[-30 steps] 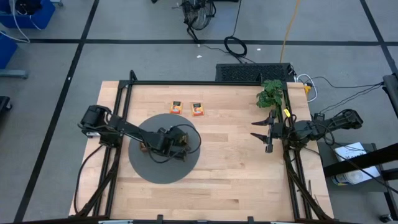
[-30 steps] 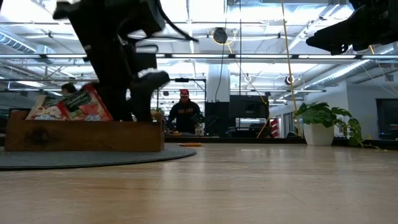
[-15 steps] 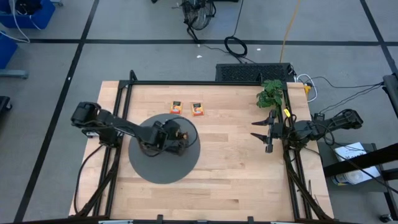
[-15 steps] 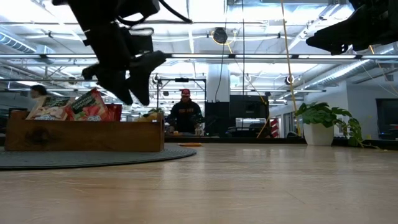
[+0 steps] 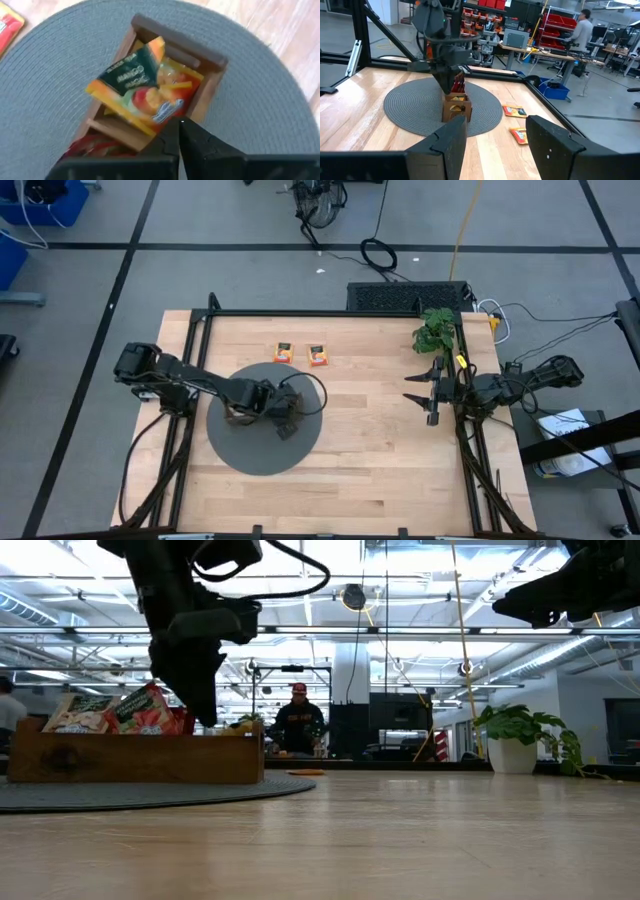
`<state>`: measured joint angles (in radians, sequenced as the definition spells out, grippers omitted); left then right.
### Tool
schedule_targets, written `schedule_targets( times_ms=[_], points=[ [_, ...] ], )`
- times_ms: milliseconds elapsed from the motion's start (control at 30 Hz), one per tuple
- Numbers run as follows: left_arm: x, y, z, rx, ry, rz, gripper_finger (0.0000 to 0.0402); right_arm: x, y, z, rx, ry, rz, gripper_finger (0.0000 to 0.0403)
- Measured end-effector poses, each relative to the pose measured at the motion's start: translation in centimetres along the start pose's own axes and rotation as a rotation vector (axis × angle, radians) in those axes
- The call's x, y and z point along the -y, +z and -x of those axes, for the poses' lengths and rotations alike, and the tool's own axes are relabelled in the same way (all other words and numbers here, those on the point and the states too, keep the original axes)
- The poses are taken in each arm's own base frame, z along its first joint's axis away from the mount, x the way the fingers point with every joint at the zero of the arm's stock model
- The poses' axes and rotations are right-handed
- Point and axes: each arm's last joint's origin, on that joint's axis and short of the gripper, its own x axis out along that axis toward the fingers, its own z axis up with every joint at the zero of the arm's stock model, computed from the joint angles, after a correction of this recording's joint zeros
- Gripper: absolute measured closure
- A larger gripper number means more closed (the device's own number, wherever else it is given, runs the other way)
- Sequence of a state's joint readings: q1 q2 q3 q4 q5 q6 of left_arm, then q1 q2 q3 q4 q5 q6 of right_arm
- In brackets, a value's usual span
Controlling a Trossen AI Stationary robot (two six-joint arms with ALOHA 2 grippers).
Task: Pick & Place Tea
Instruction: Put the yellow tea bag into the right section of the wooden organizer
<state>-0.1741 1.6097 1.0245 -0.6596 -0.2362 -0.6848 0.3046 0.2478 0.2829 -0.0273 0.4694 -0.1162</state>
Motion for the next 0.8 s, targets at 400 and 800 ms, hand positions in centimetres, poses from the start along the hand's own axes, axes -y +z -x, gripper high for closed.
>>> schedule_targets(
  times_ms=[400, 800],
  points=[
    [-0.7, 0.8, -0.5, -0.017, -0.034, -0.023, 0.0397, 0.0, 0.0, 0.0, 0.0, 0.0, 0.0, 0.0216],
    [-0.5, 1.1, -3.1, -0.036, -0.015, -0.052, 0.0398, 0.0, 0.0, 0.0, 0.0, 0.0, 0.0, 0.0216]
  ],
)
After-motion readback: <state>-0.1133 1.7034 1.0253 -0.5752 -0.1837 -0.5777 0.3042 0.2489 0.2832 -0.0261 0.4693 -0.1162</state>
